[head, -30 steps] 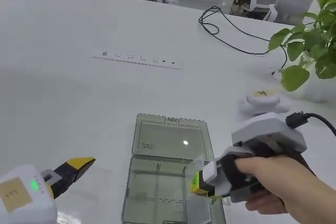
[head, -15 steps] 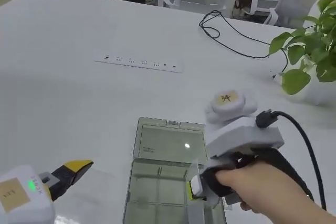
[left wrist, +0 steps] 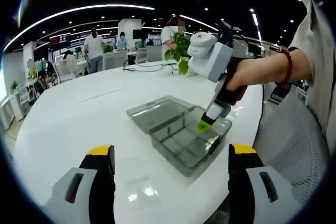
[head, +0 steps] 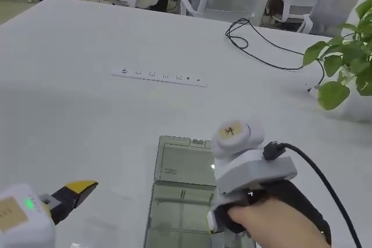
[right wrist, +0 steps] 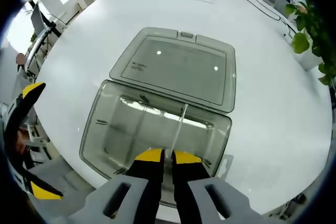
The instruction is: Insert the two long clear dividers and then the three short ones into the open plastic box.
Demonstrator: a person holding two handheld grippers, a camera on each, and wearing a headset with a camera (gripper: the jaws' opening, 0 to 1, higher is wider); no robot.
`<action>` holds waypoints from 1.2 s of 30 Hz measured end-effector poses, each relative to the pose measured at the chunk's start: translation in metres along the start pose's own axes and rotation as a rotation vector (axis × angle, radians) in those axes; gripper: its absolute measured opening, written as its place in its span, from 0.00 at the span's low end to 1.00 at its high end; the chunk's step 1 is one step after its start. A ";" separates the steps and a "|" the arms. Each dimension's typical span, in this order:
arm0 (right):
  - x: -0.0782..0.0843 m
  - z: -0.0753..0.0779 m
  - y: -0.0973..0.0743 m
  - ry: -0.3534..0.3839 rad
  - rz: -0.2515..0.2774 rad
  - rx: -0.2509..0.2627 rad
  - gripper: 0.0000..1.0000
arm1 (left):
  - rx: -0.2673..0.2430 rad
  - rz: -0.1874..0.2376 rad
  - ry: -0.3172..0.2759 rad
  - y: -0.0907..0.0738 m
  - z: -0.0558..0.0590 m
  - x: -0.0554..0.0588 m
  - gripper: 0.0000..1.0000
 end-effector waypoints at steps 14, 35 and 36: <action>-0.003 -0.001 -0.004 -0.155 0.173 -0.156 0.15 | -0.053 -0.015 -0.020 -0.011 -0.004 -0.004 0.90; 0.010 0.012 -0.055 -0.191 0.433 -0.300 0.52 | -0.118 -0.036 -0.049 -0.034 0.004 -0.006 0.89; 0.011 0.013 -0.057 -0.196 0.440 -0.304 0.54 | -0.118 -0.043 -0.051 -0.034 0.004 -0.005 0.89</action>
Point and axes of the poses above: the centre of the closed fingertips' face, and the gripper's own axes: y roughly forward along the fingers, z roughly to its right, x roughly out of its underside, the point moved 5 cm from there along -y, roughly backward along the fingers, and after that the axes turned 8 degrees about z, right-handed, at the moved point
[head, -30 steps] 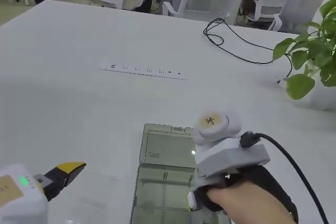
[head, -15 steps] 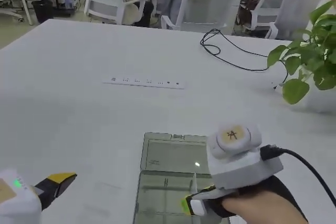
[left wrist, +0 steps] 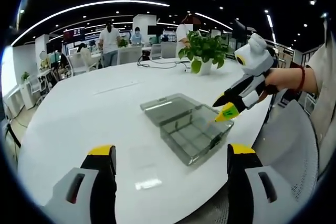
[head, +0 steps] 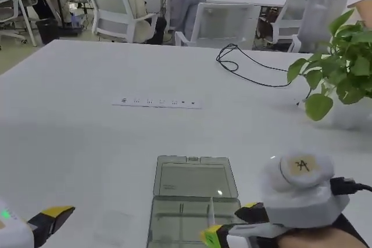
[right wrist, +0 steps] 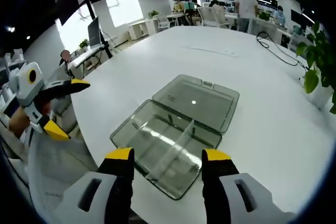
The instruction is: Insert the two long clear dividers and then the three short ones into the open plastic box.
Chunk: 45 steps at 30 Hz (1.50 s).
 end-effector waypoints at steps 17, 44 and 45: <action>0.020 0.006 -0.032 -0.059 0.082 -0.047 0.69 | -0.029 -0.084 0.007 -0.010 0.002 0.005 0.84; 0.025 0.000 -0.043 -0.109 0.129 -0.090 0.72 | -0.163 -0.355 -0.064 0.019 -0.030 0.043 0.56; 0.025 0.000 -0.043 -0.108 0.129 -0.088 0.72 | -0.164 -0.359 -0.062 0.021 -0.031 0.044 0.55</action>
Point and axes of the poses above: the centre of the closed fingertips' face, and the gripper's own axes: y roughly forward along the fingers, z roughly to its right, x roughly out of its underside, the point moved 5 cm from there along -y, roughly backward along the fingers, and after that the axes turned 8 degrees about z, right-handed, at the moved point
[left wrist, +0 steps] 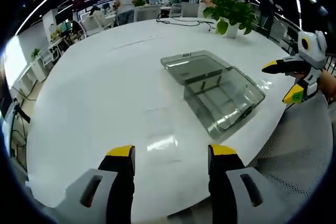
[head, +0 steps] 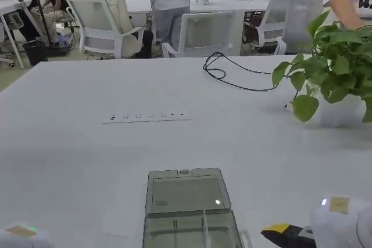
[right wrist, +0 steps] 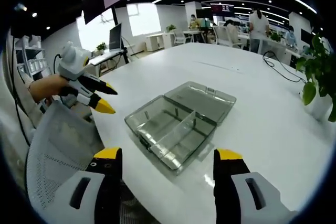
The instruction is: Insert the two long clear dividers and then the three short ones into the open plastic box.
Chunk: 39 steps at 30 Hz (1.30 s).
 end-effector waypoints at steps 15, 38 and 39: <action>-0.004 0.006 0.001 0.023 0.045 0.004 0.71 | -0.021 -0.079 -0.073 0.029 -0.016 0.015 0.46; -0.001 0.010 0.006 0.030 0.023 0.025 0.69 | -0.037 -0.180 -0.024 0.040 -0.014 0.020 0.32; -0.001 0.010 0.007 0.029 0.022 0.024 0.69 | -0.038 -0.185 -0.017 0.041 -0.013 0.020 0.32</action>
Point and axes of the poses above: the centre of the closed fingertips' face, and the gripper's own axes: y roughly forward along the fingers, z roughly to its right, x roughly out of its underside, the point moved 5 cm from there along -y, roughly backward along the fingers, and after that the axes turned 8 degrees about z, right-handed, at the moved point
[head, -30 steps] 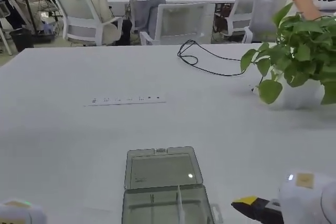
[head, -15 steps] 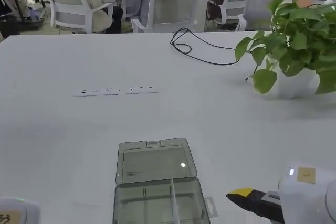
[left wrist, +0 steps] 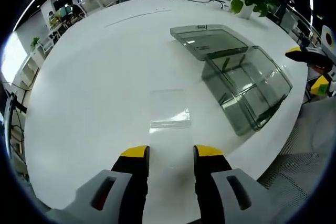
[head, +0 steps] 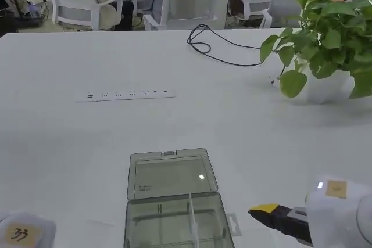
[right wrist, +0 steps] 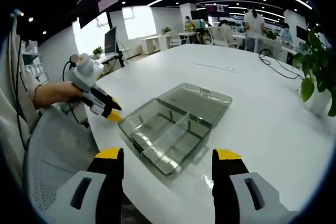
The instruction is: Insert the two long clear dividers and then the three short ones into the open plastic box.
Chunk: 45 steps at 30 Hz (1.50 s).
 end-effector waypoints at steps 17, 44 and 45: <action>-0.006 -0.001 0.003 0.000 0.004 0.005 0.67 | -0.005 -0.040 -0.004 0.000 -0.001 -0.001 0.31; -0.037 -0.021 0.032 0.118 0.088 0.001 0.54 | -0.010 0.301 -0.167 -0.039 0.008 -0.018 0.30; -0.038 -0.023 0.034 0.122 0.092 0.001 0.53 | -0.006 0.333 -0.165 -0.042 0.009 -0.021 0.30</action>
Point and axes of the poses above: the centre of the closed fingertips' face, and the gripper's own axes: y roughly forward along the fingers, z roughly to its right, x roughly out of its underside, the point moved 5 cm from there along -y, roughly backward along the fingers, and after that the axes turned 8 degrees about z, right-handed, at the moved point
